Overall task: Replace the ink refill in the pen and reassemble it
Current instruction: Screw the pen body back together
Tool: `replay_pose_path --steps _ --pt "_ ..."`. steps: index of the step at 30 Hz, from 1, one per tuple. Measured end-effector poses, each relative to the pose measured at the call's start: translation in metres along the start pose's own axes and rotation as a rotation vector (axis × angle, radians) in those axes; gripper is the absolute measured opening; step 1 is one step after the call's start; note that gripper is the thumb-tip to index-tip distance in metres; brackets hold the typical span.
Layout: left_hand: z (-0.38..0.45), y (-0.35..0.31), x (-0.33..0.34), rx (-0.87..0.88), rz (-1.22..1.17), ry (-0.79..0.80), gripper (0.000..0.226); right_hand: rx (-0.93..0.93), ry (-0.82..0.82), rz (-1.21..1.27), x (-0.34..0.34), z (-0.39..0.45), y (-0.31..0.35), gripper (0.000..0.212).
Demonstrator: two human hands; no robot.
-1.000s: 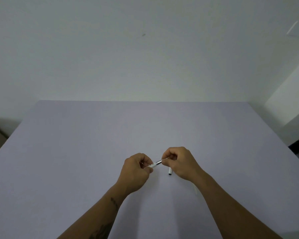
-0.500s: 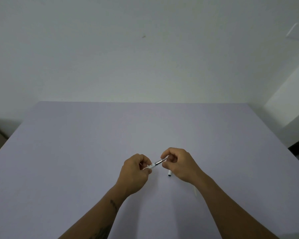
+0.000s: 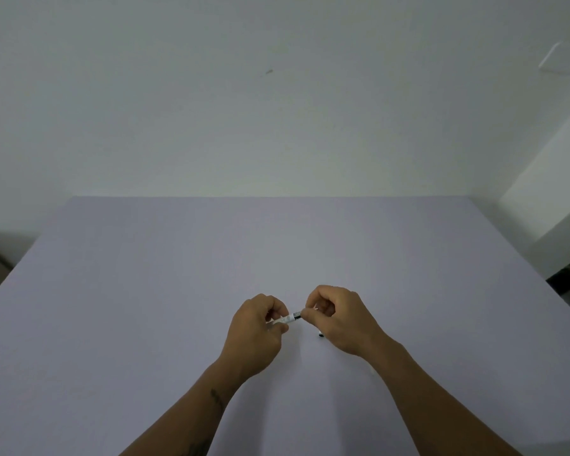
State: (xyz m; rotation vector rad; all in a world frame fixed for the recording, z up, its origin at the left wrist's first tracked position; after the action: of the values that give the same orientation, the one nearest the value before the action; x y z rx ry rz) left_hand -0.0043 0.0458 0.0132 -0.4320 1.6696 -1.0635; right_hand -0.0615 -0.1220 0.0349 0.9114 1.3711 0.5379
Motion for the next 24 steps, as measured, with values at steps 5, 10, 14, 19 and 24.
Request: replay_pose_path --steps 5,10,14,19,24 --pt "0.002 0.002 0.0 -0.015 -0.013 -0.016 0.027 -0.059 -0.042 -0.043 -0.003 0.001 0.003 0.018" --pt "0.002 0.0 0.001 -0.014 -0.029 -0.025 0.026 -0.102 -0.088 -0.071 0.002 0.0 0.005 0.013" --pt "0.009 -0.008 -0.005 0.003 -0.017 -0.02 0.022 -0.14 -0.138 -0.097 -0.001 0.001 0.009 0.013" --pt "0.011 -0.013 -0.01 0.032 0.008 0.011 0.02 -0.128 -0.112 -0.108 -0.007 0.002 0.011 0.016" --pt "0.015 -0.012 -0.011 0.032 0.008 0.035 0.021 -0.141 -0.077 -0.161 -0.007 0.003 0.01 0.012"
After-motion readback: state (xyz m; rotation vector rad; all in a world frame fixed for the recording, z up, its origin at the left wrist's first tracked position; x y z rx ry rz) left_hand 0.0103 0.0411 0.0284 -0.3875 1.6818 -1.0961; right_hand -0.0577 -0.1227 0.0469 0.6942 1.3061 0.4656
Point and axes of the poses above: each hand's wrist, its own z-axis towards the middle knuckle, its own x-axis out of the palm, y = z × x, the point moved 4 cm from there along z, towards the middle knuckle
